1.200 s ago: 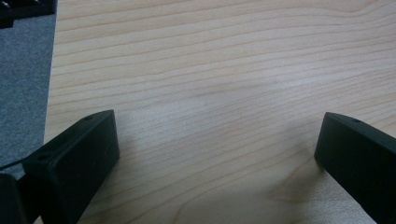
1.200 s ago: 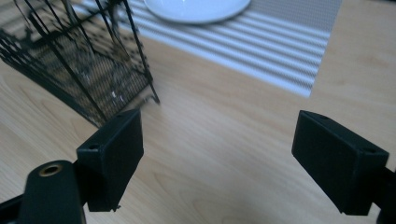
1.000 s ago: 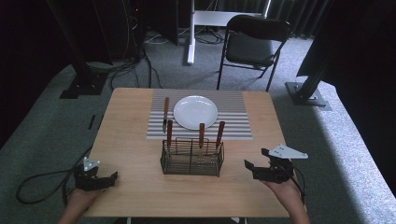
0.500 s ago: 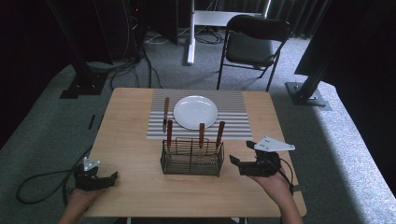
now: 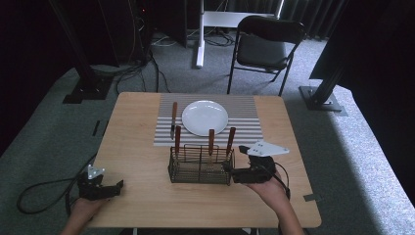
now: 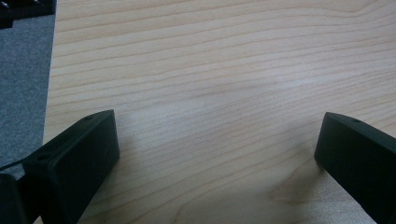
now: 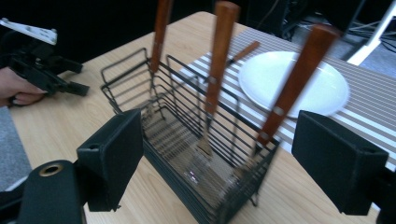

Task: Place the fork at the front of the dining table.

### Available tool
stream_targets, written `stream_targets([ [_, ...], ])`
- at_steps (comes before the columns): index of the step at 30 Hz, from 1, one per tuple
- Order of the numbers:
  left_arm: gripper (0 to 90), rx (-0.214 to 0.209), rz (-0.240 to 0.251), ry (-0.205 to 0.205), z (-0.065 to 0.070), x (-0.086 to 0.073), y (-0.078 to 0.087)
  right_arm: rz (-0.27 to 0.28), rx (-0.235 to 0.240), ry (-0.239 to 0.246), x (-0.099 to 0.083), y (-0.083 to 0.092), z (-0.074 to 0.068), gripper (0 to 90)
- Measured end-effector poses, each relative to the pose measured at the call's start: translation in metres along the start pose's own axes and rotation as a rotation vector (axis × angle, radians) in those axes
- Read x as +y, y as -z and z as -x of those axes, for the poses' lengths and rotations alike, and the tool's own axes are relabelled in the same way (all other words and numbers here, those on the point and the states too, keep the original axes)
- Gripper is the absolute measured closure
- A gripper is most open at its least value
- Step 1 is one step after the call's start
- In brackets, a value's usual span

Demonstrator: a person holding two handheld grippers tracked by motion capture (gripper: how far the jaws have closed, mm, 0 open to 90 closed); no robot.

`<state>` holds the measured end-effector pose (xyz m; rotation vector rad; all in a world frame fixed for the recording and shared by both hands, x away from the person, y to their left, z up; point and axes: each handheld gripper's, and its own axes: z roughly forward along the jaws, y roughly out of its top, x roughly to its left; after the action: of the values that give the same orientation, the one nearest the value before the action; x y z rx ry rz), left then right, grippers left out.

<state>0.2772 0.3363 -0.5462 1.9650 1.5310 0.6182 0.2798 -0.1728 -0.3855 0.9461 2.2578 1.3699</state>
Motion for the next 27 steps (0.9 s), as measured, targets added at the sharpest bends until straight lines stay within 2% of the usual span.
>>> stream_targets([
  [12, 0.0, 0.0, 0.001, 0.0, 0.0, 0.0, 0.0, 0.002, 0.069, 0.021, 0.014, -0.029, -0.023, 17.1],
  [13, 0.0, 0.0, 0.001, 0.0, 0.0, 0.0, 0.0, 0.0, 0.08, 0.032, 0.018, -0.035, -0.028, 17.1],
  [17, 0.0, 0.0, 0.0, 0.0, 0.0, 0.0, 0.0, -0.001, 0.09, 0.038, 0.023, -0.044, -0.034, 17.1],
  [27, 0.0, 0.0, 0.0, 0.001, 0.0, 0.0, 0.0, 0.002, 0.079, 0.029, 0.031, -0.067, -0.048, 17.2],
])
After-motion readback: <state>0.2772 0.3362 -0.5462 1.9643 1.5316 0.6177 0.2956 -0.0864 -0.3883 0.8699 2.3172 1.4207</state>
